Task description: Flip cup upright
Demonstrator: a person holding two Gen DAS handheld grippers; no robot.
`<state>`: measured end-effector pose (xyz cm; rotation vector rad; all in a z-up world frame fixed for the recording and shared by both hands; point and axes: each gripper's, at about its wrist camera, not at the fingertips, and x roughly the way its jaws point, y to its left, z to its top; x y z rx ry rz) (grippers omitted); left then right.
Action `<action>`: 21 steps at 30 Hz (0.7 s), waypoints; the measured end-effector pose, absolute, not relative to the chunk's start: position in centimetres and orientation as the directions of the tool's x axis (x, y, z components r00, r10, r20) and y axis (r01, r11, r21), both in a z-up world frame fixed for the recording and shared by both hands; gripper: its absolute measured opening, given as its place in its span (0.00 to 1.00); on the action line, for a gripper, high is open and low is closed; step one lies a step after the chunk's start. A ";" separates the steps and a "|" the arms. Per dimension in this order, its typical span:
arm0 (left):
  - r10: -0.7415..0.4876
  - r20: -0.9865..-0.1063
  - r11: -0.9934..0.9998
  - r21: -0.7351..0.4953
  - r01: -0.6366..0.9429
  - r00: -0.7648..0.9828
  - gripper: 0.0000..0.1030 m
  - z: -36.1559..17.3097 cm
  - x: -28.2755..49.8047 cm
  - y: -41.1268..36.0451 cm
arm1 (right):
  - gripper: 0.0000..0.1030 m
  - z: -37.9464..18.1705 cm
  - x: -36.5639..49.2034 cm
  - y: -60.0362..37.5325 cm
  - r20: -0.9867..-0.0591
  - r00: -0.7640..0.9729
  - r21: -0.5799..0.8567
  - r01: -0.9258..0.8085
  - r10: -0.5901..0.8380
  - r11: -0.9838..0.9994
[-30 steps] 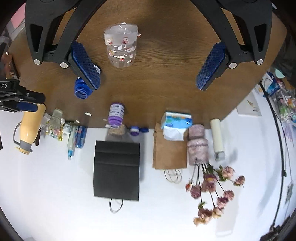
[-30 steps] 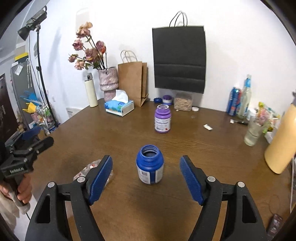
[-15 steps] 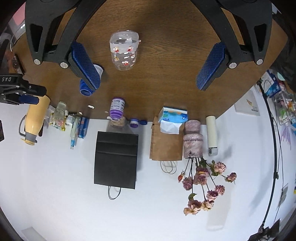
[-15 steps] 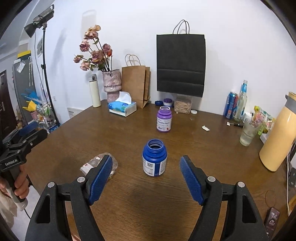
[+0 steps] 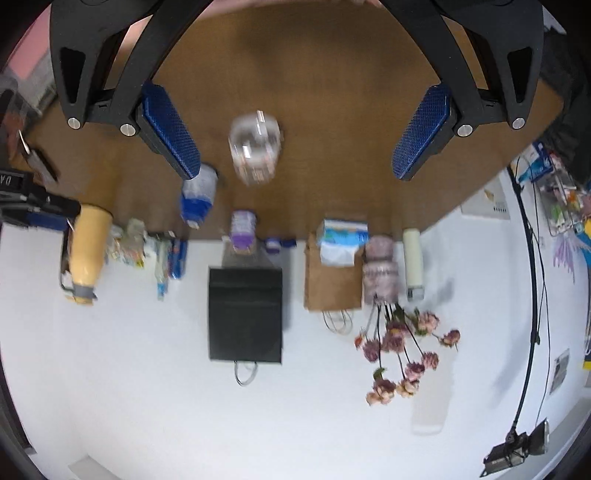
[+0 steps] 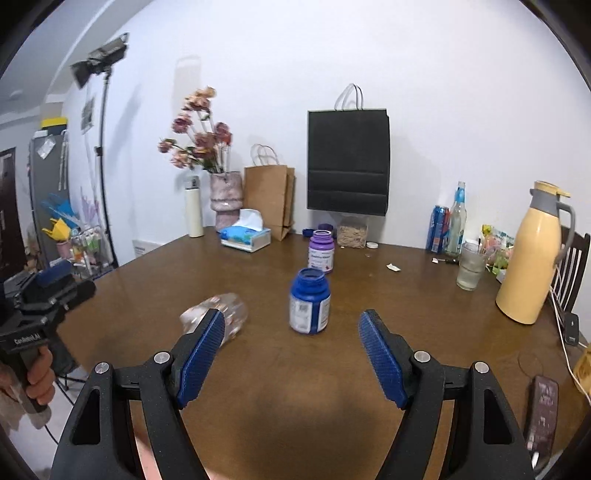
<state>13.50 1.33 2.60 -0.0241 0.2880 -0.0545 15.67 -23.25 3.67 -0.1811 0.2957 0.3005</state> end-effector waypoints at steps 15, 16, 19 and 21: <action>-0.007 -0.121 1.000 -0.029 0.004 0.993 1.00 0.8 -0.5 1.5 | 0.88 -2.8 0.9 -22.7 -0.226 0.938 -0.035 -0.278 0.264 0.960; -0.012 -0.119 1.000 -0.026 0.009 0.993 1.00 0.9 -0.5 1.4 | 0.88 -2.8 1.1 -22.3 -0.240 0.934 -0.052 -0.283 0.263 0.958; -0.008 -0.113 1.000 -0.023 0.005 0.994 1.00 0.9 -0.8 1.4 | 0.88 -2.7 1.4 -21.6 -0.242 0.932 -0.070 -0.295 0.271 0.953; -0.006 -0.110 1.000 -0.024 0.003 0.994 1.00 0.9 -0.8 1.5 | 0.88 -2.7 1.2 -21.5 -0.236 0.934 -0.074 -0.294 0.270 0.953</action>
